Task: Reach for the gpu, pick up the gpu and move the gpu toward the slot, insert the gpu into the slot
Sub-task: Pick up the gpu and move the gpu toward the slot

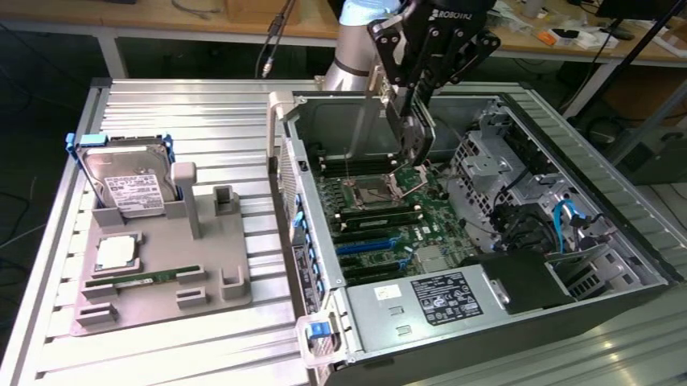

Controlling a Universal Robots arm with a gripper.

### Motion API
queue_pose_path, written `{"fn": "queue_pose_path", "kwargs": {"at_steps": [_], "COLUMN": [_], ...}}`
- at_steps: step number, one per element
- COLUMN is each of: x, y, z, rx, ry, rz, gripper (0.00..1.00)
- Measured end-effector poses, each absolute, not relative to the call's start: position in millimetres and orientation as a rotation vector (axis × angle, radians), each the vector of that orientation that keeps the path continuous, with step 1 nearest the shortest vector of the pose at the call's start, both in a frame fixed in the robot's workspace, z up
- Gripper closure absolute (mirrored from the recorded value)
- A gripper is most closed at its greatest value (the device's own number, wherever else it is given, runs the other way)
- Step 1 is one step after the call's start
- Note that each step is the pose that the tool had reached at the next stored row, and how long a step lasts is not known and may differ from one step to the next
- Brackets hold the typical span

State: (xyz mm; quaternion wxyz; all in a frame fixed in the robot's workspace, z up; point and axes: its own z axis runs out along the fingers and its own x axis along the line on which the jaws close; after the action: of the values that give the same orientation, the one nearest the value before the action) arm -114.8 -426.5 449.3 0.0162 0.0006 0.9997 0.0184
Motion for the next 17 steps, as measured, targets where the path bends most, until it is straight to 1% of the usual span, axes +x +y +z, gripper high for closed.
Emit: {"fn": "queue_pose_path", "kwargs": {"at_steps": [17], "x": [-69.7], "y": [-426.5], "z": [449.4], "rx": [0.030], "ry": [3.108], "rz": [0.058], "gripper": [0.73]}}
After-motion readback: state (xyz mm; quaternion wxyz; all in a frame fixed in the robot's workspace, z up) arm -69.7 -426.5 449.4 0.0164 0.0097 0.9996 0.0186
